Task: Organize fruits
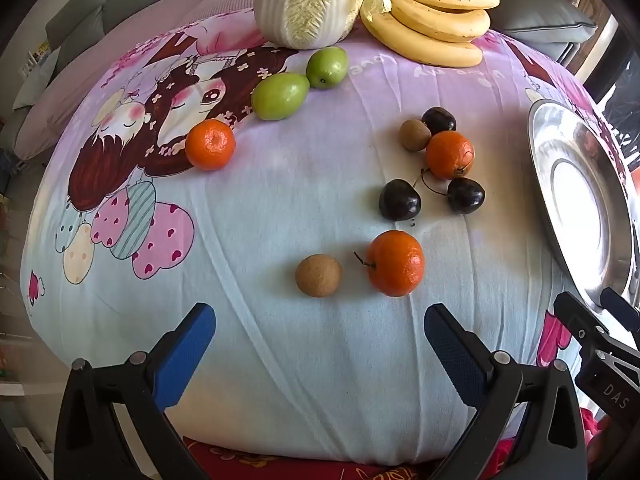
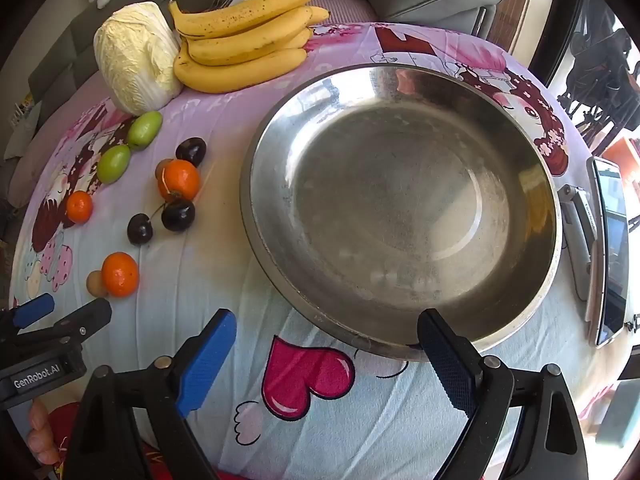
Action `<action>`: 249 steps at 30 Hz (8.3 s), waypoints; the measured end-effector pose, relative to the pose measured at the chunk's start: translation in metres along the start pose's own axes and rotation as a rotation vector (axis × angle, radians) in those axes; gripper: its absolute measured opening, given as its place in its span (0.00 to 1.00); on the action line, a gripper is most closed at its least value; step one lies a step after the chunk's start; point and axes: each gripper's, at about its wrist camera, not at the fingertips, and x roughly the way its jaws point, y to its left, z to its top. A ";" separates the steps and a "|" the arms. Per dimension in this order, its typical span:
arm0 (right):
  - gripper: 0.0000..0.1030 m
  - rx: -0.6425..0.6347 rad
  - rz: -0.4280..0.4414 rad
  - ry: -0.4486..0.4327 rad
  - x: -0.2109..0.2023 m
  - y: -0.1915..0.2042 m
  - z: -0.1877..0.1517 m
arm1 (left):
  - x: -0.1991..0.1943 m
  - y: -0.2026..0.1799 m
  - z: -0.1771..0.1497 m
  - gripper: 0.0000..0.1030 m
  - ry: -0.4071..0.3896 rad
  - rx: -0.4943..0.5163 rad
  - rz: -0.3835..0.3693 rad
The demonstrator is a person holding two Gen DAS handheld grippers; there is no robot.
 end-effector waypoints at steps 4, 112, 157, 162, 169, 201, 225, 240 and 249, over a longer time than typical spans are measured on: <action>0.91 0.001 0.001 -0.001 0.000 0.000 0.000 | 0.000 0.000 0.000 1.00 0.001 -0.003 0.000; 0.33 -0.424 0.260 0.008 0.029 0.158 0.018 | 0.058 0.000 0.086 0.27 0.191 -0.012 -0.418; 0.33 0.164 -0.005 -0.084 0.008 -0.062 0.075 | 0.024 -0.204 0.171 0.27 0.201 0.151 -0.424; 0.33 0.235 -0.013 -0.061 0.017 -0.081 0.076 | 0.041 -0.226 0.180 0.27 0.237 0.153 -0.404; 0.33 0.274 0.003 -0.028 0.024 -0.094 0.077 | 0.054 -0.246 0.187 0.27 0.256 0.160 -0.388; 0.65 0.259 -0.008 -0.023 0.009 -0.090 0.075 | 0.033 -0.197 0.172 0.72 0.143 0.053 -0.288; 0.83 0.143 0.020 -0.019 0.012 -0.048 0.062 | 0.040 -0.105 0.147 0.92 0.050 -0.120 -0.094; 0.83 0.058 0.048 -0.018 0.020 -0.018 0.053 | 0.038 -0.072 0.140 0.92 0.071 -0.198 -0.041; 0.83 -0.021 0.077 -0.047 0.014 0.013 0.049 | 0.037 -0.060 0.137 0.92 0.079 -0.213 -0.074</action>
